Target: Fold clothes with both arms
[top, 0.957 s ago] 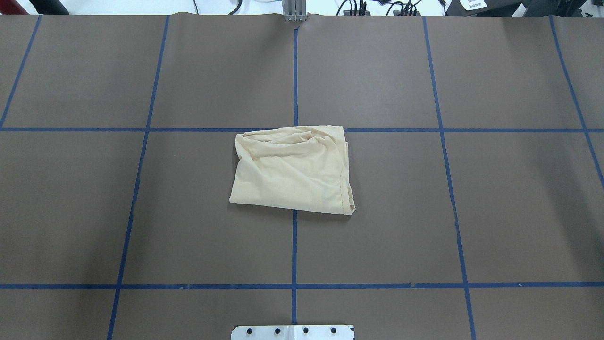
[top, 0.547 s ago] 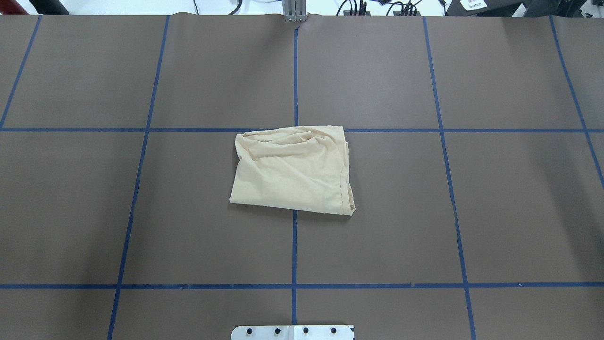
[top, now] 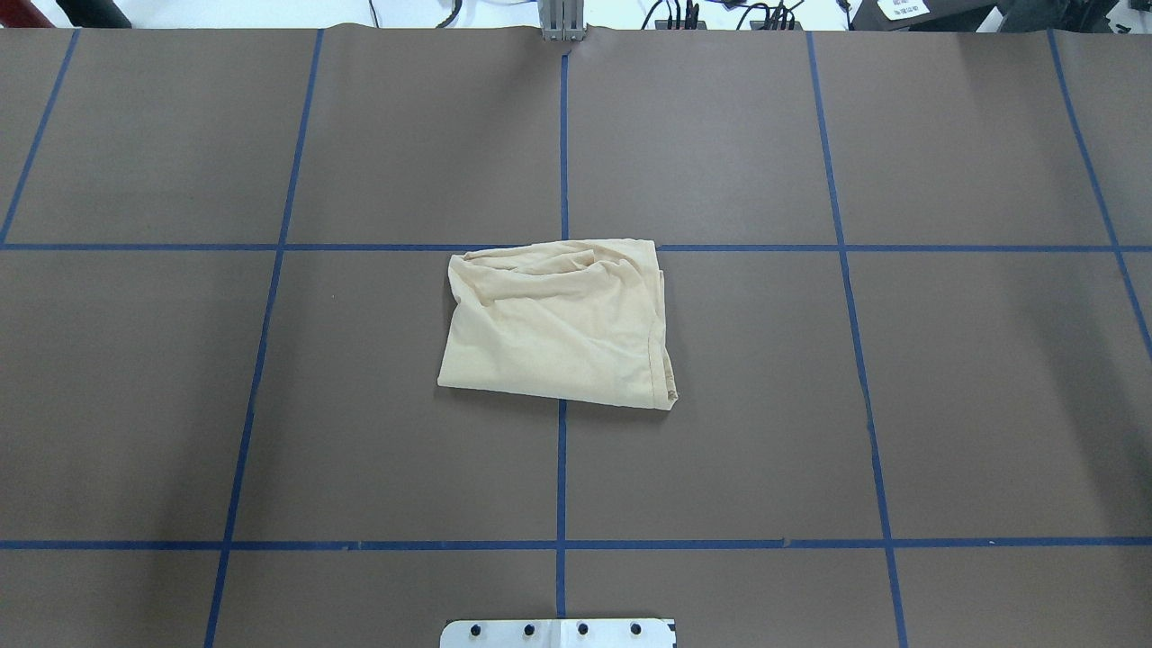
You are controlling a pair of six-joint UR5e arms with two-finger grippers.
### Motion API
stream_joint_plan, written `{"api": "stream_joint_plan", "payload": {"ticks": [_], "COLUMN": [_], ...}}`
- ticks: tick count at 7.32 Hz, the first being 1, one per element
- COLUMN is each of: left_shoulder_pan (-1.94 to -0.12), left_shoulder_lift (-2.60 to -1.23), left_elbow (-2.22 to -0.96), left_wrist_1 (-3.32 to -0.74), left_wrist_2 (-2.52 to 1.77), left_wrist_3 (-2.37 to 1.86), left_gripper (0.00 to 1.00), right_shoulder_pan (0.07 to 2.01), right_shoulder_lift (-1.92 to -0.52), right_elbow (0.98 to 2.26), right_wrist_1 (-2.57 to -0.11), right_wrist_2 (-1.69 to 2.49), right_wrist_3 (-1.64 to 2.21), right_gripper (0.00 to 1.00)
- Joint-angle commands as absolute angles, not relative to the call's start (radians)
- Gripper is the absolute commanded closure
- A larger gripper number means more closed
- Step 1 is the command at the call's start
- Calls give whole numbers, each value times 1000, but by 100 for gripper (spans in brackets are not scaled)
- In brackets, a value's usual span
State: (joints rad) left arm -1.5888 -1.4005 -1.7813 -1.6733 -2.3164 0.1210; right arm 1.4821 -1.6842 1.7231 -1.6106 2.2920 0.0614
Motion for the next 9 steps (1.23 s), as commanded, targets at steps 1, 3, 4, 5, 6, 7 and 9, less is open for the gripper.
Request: {"api": "stream_joint_plan", "payload": {"ticks": [1, 3, 4, 5, 6, 7, 9], "left_shoulder_pan": [-1589, -1589, -1589, -1589, -1589, -1589, -1591], "left_shoulder_lift": [-1397, -1399, -1397, -1396, -1396, -1396, -1394], "left_elbow": [-1787, -1790, -1795, -1795, -1795, -1795, -1795], "left_wrist_1": [-1674, -1675, -1677, -1677, -1675, -1677, -1675], "left_wrist_2": [-2321, -2313, -2313, -2313, -2313, -2313, -2313], "left_wrist_3": [120, 124, 124, 124, 126, 127, 123], "left_gripper": [0, 0, 0, 0, 0, 0, 0], "right_shoulder_pan": [1485, 1485, 1485, 1485, 1485, 1485, 1485], "right_shoulder_lift": [-1715, -1718, -1720, -1720, -1718, -1720, -1720], "right_elbow": [1736, 1772, 1776, 1778, 1776, 1775, 1775], "right_wrist_1": [-1496, -1491, -1490, -1491, -1491, -1491, -1491], "right_wrist_2": [2296, 2296, 2296, 2298, 2298, 2296, 2296], "right_wrist_3": [70, 74, 65, 64, 66, 67, 74], "right_gripper": [0, 0, 0, 0, 0, 0, 0]}}
